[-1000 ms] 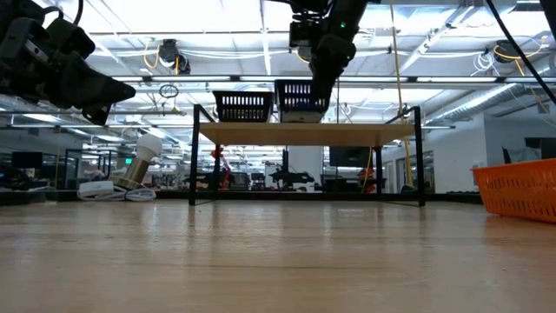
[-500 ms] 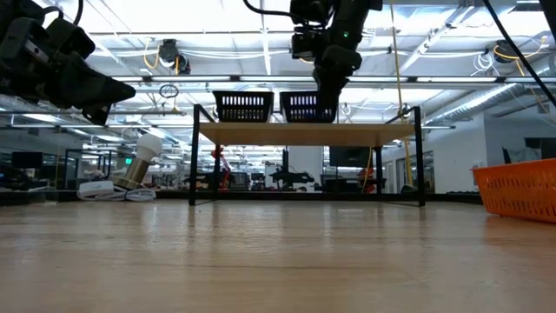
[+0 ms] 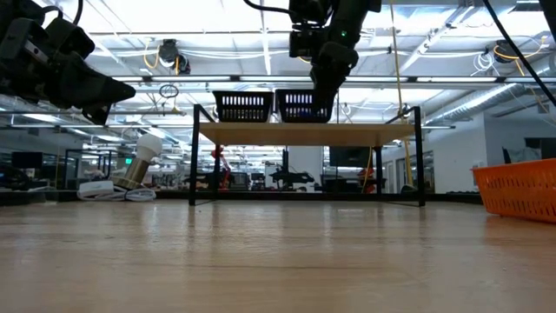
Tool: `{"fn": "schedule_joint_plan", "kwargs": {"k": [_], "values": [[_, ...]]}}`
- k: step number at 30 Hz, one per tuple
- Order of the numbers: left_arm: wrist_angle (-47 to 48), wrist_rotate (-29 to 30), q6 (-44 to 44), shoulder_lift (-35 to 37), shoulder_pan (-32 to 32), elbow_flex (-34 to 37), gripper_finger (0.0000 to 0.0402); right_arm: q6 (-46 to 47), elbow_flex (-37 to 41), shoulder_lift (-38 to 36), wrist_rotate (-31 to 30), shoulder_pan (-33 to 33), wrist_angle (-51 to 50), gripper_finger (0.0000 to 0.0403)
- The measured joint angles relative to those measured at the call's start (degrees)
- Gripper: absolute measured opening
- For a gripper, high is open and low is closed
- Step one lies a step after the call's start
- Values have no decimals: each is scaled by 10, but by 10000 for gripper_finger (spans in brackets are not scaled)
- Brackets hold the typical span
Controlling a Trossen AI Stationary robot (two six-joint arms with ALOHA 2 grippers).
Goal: Pick & Place Office Desk Supplies
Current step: Put the black bin on the shelf, then put the orange bin on the shelf
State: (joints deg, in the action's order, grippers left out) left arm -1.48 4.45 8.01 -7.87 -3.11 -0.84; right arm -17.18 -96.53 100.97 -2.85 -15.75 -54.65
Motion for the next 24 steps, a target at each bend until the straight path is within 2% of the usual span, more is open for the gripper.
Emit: {"fn": "schedule_joint_plan", "kwargs": {"k": [5,16,24], "values": [[0,0,0,0,0,0,19,6,0,0,0,0,0,15],[0,-2,-1,0,0,0,19,14,0,0,-2,0,19,138],[0,-1,-1,0,0,0,19,15,0,-39,-10,3,15,202]]}}
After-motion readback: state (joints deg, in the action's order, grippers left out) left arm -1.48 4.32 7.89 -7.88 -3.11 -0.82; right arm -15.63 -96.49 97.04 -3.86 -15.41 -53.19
